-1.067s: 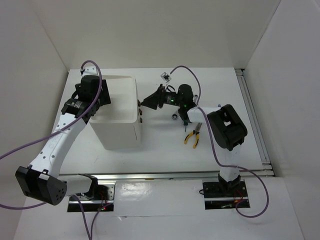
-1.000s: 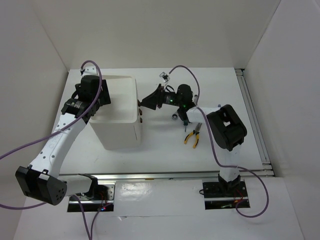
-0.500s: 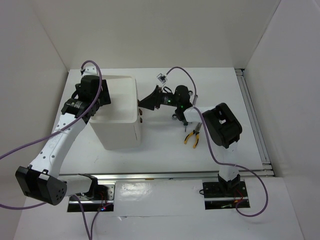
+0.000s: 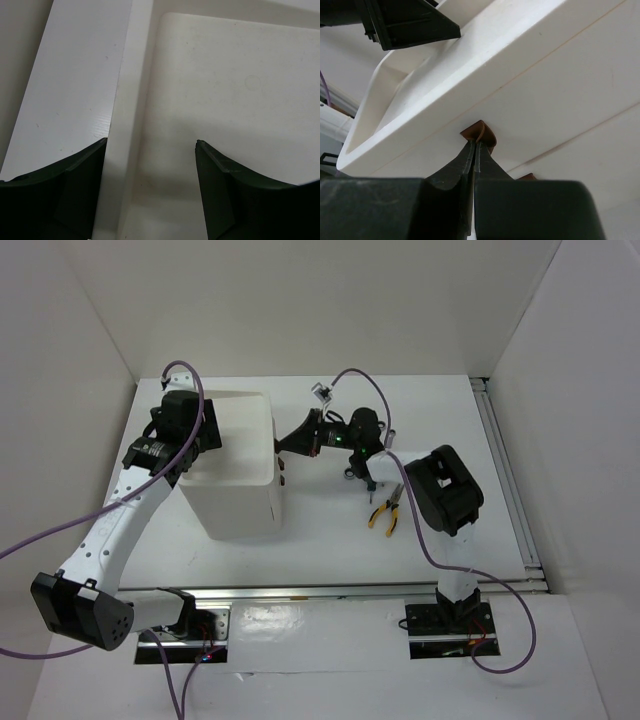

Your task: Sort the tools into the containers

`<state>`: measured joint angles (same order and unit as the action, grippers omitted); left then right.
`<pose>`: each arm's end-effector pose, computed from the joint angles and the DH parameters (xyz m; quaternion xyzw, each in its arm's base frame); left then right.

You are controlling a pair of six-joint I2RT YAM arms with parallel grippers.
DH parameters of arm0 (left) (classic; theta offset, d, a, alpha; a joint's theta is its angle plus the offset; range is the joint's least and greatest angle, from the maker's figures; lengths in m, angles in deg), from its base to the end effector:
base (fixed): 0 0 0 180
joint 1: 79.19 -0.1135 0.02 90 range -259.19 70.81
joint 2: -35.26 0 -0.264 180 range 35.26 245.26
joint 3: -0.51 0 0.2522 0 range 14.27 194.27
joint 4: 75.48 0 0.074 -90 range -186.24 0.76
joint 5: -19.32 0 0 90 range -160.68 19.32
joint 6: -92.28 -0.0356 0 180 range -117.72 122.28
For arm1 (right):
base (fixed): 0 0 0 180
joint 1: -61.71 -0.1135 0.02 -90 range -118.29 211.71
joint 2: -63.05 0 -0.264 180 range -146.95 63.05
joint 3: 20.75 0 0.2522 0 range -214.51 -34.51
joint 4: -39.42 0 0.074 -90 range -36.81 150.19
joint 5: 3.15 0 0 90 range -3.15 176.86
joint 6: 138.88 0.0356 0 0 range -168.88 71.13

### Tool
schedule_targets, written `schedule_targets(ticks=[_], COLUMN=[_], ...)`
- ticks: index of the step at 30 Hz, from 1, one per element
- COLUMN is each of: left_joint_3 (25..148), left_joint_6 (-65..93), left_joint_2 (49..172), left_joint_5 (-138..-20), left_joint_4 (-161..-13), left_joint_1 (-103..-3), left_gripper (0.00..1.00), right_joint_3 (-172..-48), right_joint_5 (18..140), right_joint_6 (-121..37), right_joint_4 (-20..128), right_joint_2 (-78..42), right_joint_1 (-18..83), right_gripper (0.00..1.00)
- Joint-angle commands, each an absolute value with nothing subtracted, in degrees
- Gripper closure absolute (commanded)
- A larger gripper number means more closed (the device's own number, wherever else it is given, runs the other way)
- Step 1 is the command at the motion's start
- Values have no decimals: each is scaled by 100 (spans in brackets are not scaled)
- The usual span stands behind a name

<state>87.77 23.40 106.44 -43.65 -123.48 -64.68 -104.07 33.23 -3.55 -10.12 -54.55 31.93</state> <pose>0.2624 -0.0512 0.3773 -0.1623 0.8421 0.0501 0.5119 0.3698 0.2446 0.2304 -0.2819 0.5852 0.6494 0.3955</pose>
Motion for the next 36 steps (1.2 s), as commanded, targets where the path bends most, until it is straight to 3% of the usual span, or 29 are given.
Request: schedule_targets(ticks=[1,19,21,22,23,24,26,30,36], left_joint_3=[8670,8670,8670,8670,8670,8670,8670,8670,8670], left_joint_6=[2434,2434,2434,2434,2434,2434,2434,2434,2434], left_joint_2=[10769,10821,10821,10821,10821,10821,10821,10874,10874], left_joint_5=[-4853,-4853,-4914,-4914,-4914,-4914,-4914,-4914,-4967], left_joint_4=[-12527,-12527,-12527,-12527,-12527,-12527,-12527,-12527,-12527], left_joint_1=[-6293,-6293,-6293,-6293,-6293,-6293,-6293,-6293,-6240], left_gripper=[21,21,21,21,20,18,12,10,7], right_joint_3=[-10501,-8575,-8514,-8461,-8460,-8460,-8460,-8732,-9654], right_joint_5=[3412,3236,3384,3499,3604,3893,4455,7295,10148], right_joint_6=[-607,-747,-957,-1028,-1090,-1230,-1511,-2153,-2383], right_joint_4=[-1213,-1336,-1011,-853,-695,-397,601,2721,6001], right_joint_2=[-5463,-4250,-4014,-3935,-3864,-3690,-3251,-2565,-2579], right_joint_1=[3139,4765,4887,4940,4941,5010,5081,5081,4547], right_gripper=[100,97,92,84,51,1,0,0,0])
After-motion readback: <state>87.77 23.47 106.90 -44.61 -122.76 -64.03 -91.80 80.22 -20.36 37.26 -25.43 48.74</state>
